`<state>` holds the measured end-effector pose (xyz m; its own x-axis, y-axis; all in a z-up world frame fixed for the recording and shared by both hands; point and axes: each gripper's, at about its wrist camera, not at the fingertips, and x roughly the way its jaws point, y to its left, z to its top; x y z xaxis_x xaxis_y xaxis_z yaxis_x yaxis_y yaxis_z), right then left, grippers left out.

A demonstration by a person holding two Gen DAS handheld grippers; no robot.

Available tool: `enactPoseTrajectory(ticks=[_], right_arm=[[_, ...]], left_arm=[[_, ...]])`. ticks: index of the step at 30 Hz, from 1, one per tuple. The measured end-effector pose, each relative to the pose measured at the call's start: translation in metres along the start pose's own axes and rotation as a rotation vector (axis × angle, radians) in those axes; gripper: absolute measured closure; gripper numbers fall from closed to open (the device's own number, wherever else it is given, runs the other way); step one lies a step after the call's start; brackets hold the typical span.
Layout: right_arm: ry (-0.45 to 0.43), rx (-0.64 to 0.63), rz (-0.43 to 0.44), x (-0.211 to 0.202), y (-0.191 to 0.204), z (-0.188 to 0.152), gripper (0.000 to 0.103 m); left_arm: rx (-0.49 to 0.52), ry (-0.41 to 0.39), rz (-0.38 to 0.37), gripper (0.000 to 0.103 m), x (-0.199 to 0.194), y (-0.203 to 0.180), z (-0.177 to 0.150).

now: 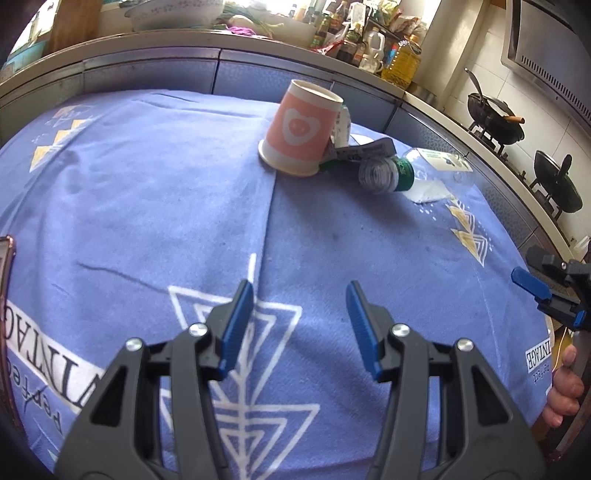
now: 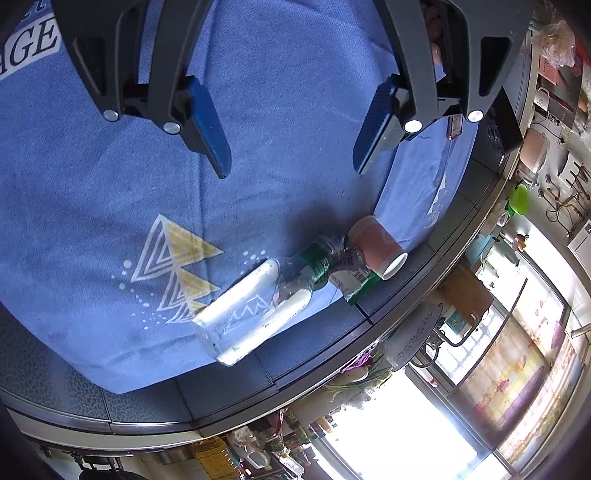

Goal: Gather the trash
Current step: 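Move both open grippers toward the pink paper cup and plastic bottle, then close left gripper on pink-white paper cup while right gripper approaches clear plastic bottle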

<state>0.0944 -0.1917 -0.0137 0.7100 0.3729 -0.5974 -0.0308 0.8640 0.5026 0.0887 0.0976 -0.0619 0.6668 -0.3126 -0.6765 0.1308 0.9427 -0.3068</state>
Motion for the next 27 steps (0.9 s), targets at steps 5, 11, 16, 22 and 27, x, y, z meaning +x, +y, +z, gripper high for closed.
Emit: enactPoseTrajectory(ticks=[5, 11, 16, 22, 27], right_arm=[[-0.031, 0.019, 0.005, 0.005, -0.006, 0.031, 0.035], [0.073, 0.158, 0.126, 0.057, -0.003, 0.049, 0.035], [0.117, 0.196, 0.134, 0.101, 0.01, 0.054, 0.035], [0.054, -0.027, 0.093, 0.096, 0.051, 0.064, 0.035], [-0.002, -0.231, -0.02, 0.087, 0.067, 0.064, 0.035]], left_arm=[[0.024, -0.025, -0.008, 0.053, -0.001, -0.007, 0.016], [0.055, -0.072, 0.022, 0.053, 0.004, -0.009, 0.045], [0.081, -0.125, 0.065, 0.038, 0.008, -0.005, 0.075], [0.146, -0.167, 0.08, 0.029, 0.02, -0.002, 0.114], [0.212, -0.149, 0.067, 0.027, 0.049, -0.009, 0.133]])
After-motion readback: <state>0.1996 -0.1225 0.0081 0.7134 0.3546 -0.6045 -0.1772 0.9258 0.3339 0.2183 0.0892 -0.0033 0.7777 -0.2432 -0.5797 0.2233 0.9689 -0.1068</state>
